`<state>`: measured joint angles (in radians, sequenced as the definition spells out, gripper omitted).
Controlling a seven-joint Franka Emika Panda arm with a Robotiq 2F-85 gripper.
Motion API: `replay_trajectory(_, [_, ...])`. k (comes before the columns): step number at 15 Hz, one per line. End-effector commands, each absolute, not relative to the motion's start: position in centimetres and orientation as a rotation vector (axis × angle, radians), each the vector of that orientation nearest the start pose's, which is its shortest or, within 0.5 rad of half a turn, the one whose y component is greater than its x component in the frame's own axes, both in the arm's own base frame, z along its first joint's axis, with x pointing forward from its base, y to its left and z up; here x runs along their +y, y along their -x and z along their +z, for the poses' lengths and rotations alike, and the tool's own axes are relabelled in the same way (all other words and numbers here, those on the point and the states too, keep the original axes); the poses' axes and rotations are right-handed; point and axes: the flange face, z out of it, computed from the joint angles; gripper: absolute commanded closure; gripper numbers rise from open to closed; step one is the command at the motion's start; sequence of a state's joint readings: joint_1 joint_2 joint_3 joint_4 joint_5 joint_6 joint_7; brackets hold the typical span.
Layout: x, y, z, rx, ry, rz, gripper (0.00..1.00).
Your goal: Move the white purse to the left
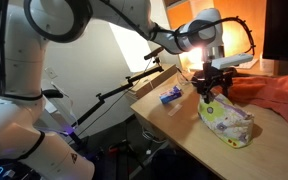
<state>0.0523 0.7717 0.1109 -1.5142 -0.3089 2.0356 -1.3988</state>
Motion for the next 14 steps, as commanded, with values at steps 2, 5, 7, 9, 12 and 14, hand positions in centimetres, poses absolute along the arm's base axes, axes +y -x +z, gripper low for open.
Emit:
replay_trajectory(2, [8.3, -66.8, 20.2, 2.266, -2.104, -0.407, 0.0])
replay_trajectory(5, [8.3, -66.1, 20.5, 2.228, -2.126, -0.372, 0.0])
replay_trajectory(7, [8.5, -65.6, 20.8, 2.206, -2.125, -0.336, 0.0])
replay_trajectory(9, [8.5, -65.0, 21.2, 2.186, -2.132, -0.301, 0.0])
replay_trajectory(12, [8.7, -64.0, 21.7, 2.159, -2.136, -0.265, 0.0])
replay_trajectory(14, [8.7, -63.8, 21.8, 2.139, -2.151, -0.258, 0.0])
